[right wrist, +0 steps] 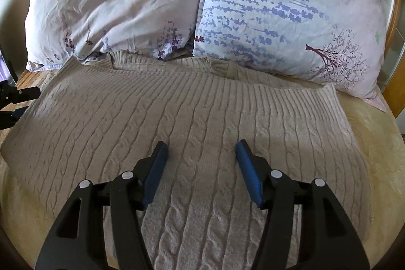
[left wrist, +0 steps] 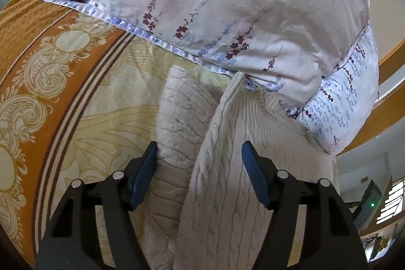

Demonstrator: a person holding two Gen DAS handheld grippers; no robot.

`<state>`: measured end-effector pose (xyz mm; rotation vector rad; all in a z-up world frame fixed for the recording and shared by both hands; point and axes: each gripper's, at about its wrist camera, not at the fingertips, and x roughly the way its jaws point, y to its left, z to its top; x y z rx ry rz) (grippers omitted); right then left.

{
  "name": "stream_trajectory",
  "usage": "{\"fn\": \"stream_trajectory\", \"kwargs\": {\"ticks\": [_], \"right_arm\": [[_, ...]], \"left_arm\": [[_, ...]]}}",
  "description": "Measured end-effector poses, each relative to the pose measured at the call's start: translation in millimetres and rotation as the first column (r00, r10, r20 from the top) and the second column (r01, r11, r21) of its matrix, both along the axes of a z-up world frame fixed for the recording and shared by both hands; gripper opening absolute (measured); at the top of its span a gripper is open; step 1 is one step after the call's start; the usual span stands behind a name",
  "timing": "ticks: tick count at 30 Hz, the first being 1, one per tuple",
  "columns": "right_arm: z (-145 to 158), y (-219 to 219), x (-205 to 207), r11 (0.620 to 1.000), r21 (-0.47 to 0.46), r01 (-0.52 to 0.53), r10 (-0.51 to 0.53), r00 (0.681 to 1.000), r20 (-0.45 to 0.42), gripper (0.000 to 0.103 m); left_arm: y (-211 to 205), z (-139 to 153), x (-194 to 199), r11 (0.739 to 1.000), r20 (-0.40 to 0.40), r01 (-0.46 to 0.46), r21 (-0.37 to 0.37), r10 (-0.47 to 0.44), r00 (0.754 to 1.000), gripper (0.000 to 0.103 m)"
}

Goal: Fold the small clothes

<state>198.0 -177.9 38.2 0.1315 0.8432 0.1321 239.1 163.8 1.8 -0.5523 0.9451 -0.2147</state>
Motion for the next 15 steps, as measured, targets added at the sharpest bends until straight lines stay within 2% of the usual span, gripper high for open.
{"fn": "stream_trajectory", "kwargs": {"ticks": [4, 8, 11, 15], "right_arm": [[0.9, -0.8, -0.1, 1.0, -0.004, 0.001, -0.001, 1.0, 0.006, 0.06], [-1.8, -0.7, 5.4, 1.0, 0.002, -0.008, 0.008, 1.0, 0.007, 0.06], [-2.3, -1.6, 5.4, 1.0, 0.008, -0.007, 0.007, 1.0, 0.006, 0.06], [-1.8, -2.0, 4.3, 1.0, 0.015, -0.005, 0.005, 1.0, 0.007, 0.06]], "left_arm": [[-2.3, -2.2, 2.1, 1.0, -0.016, -0.001, -0.022, 0.001, 1.0, 0.051], [-6.8, -2.7, 4.5, 0.999, -0.029, 0.02, -0.049, -0.022, 0.999, 0.027], [-11.6, 0.3, 3.9, 0.998, -0.021, 0.02, -0.065, -0.021, 1.0, 0.022], [-11.4, 11.3, 1.4, 0.989, 0.014, 0.015, -0.145, -0.013, 1.0, 0.02]]}}
